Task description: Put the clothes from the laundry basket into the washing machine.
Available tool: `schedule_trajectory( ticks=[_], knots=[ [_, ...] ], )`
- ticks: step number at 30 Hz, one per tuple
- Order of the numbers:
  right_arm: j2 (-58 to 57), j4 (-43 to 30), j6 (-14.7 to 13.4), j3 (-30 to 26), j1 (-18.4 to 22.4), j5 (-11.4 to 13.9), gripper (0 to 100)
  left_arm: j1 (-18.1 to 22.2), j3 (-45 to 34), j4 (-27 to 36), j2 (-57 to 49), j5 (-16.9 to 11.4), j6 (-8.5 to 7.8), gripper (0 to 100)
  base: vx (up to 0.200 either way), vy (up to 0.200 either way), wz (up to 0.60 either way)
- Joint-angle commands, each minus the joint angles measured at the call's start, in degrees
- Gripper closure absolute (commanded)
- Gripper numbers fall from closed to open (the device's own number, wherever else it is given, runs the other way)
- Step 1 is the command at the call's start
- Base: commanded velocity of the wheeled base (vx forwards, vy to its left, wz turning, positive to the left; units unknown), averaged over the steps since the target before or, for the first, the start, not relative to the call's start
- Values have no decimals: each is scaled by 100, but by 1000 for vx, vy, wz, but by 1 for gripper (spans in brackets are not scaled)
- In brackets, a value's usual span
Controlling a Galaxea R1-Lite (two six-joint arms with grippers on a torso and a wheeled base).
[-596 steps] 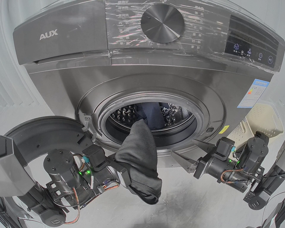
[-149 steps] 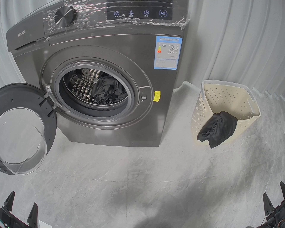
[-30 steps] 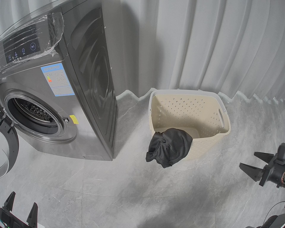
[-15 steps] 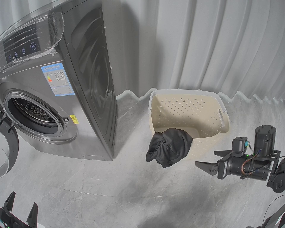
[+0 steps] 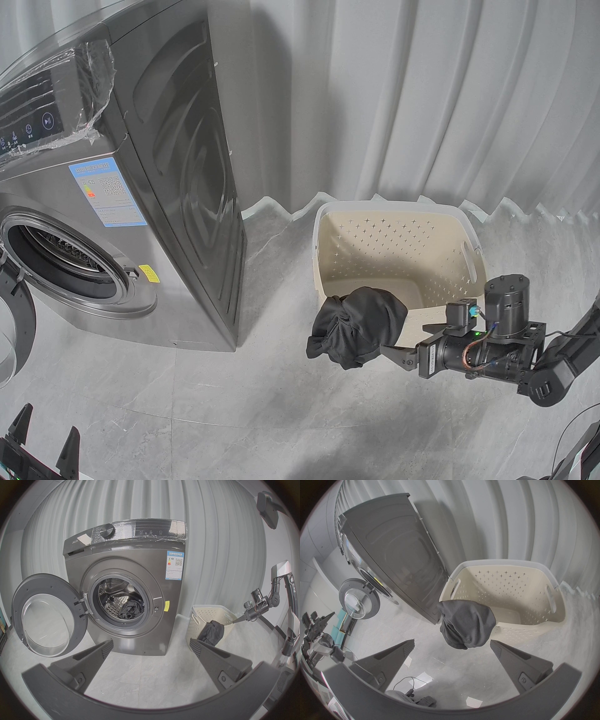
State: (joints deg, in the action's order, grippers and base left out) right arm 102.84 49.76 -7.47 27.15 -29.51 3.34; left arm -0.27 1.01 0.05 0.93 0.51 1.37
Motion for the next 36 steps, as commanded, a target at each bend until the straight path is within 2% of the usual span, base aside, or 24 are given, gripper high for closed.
schedule_trajectory(
  ticks=[1,7,21,36],
  knots=[
    [658,69,9,309,-107,-53,0,0,-92,4,-66,2,4,0,0,0,0],
    [1238,78,44,1047,-151,-158,0,0,-92,4,-66,2,13,0,0,0,0],
    [2320,86,176,2119,-11,-167,0,0,-92,4,-66,-7,13,0,0,0,0],
    [2680,86,246,2594,-37,-167,0,0,-92,4,-66,-7,30,0,0,0,0]
  ],
)
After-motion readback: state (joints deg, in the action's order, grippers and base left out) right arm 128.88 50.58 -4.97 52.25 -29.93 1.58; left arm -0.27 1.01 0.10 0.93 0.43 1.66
